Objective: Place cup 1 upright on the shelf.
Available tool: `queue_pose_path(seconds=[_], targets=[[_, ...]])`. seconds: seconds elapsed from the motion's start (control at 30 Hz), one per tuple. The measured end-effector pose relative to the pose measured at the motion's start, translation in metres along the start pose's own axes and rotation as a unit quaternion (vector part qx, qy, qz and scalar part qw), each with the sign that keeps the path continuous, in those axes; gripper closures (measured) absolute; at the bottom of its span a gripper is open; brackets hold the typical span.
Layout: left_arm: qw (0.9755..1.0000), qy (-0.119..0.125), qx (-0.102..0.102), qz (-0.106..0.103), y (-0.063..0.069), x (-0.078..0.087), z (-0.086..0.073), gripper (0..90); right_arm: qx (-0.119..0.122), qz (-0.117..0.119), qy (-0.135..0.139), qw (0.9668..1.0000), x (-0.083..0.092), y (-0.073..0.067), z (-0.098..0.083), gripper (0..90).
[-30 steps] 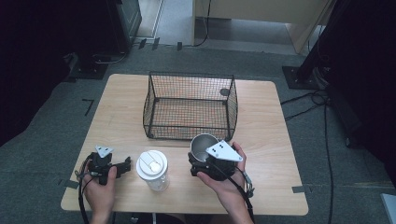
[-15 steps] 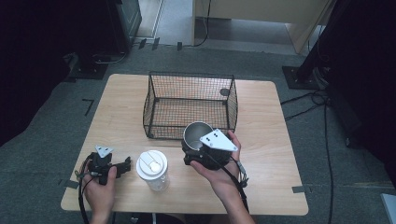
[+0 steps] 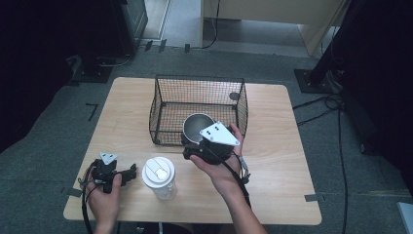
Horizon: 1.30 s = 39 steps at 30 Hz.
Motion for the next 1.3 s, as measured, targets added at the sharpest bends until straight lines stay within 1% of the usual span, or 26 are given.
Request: queue_pose_path(seconds=[0.3,0.5,0.77,0.93,0.97,1.0,1.07,1.1,1.3], targets=[[1.0,0.0,0.0,0.0,0.0,0.0,0.0,0.4,0.002,-0.028,0.013,0.9995,-0.009,0.018,0.012,7.4],[1.0,0.0,-0.001,0.0,0.0,0.0,0.0,0.4,-0.001,-0.046,0.019,0.9988,-0.017,0.03,0.015,7.4],[1.0,0.0,-0.001,0.0,0.0,0.0,0.0,0.4,-0.005,-0.068,0.009,0.9976,-0.032,0.045,0.007,7.4],[1.0,0.0,0.0,0.0,0.0,0.0,0.0,0.4,-0.01,-0.087,0.011,0.9961,-0.04,0.055,0.001,7.4],[1.0,0.0,0.0,0.0,0.0,0.0,0.0,0.4,-0.01,-0.087,0.011,0.9961,-0.04,0.055,0.001,7.4],[1.0,0.0,0.0,0.0,0.0,0.0,0.0,0.4,-0.011,-0.099,0.012,0.995,-0.044,0.06,-0.001,7.4],[1.0,0.0,0.0,0.0,0.0,0.0,0.0,0.4,-0.01,-0.102,0.011,0.9946,-0.045,0.061,-0.002,7.4],[1.0,0.0,-0.001,0.0,0.0,0.0,0.0,0.4,-0.009,-0.109,0.011,0.9939,-0.048,0.065,-0.004,7.4],[1.0,-0.001,-0.002,0.0,0.0,0.0,0.0,0.4,-0.004,-0.123,0.012,0.9924,-0.057,0.076,-0.01,7.4]])
Point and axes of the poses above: each handheld gripper's, and its own axes: x roughly backward along the jaws, z roughly out of its top, y roughly to its right, the point moved 2 cm from there along -x, roughly forward along the jaws, and after that the axes turned 9 degrees about y, right-handed, at the moved point
